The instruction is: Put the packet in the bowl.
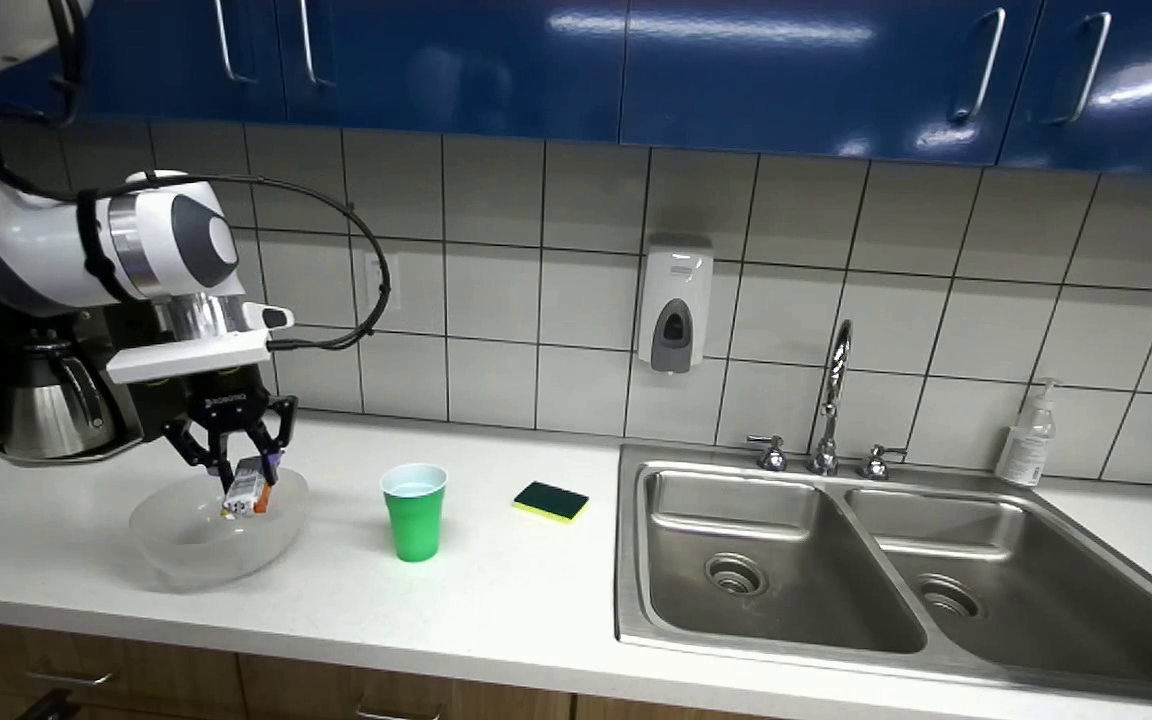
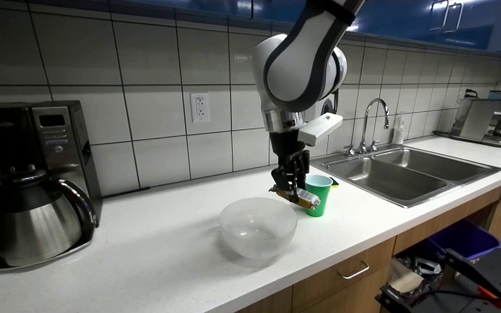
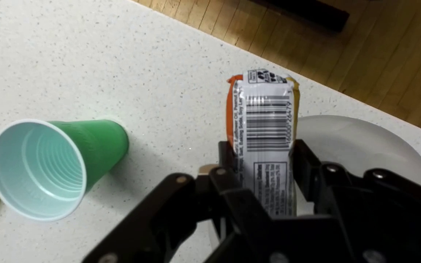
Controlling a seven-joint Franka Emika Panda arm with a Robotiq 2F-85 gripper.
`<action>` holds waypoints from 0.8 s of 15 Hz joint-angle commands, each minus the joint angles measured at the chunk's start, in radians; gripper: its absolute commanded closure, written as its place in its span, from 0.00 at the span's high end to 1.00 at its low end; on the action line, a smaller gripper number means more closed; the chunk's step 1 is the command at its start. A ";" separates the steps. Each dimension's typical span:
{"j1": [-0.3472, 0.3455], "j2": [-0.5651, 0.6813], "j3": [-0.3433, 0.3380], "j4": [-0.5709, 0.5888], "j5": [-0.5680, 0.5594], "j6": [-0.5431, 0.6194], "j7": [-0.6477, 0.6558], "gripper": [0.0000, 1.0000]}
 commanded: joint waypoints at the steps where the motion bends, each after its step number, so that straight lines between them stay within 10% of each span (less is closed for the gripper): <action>1: 0.027 0.068 0.015 0.067 -0.045 -0.038 0.064 0.18; 12: 0.118 0.234 0.004 0.193 -0.087 -0.043 0.104 0.18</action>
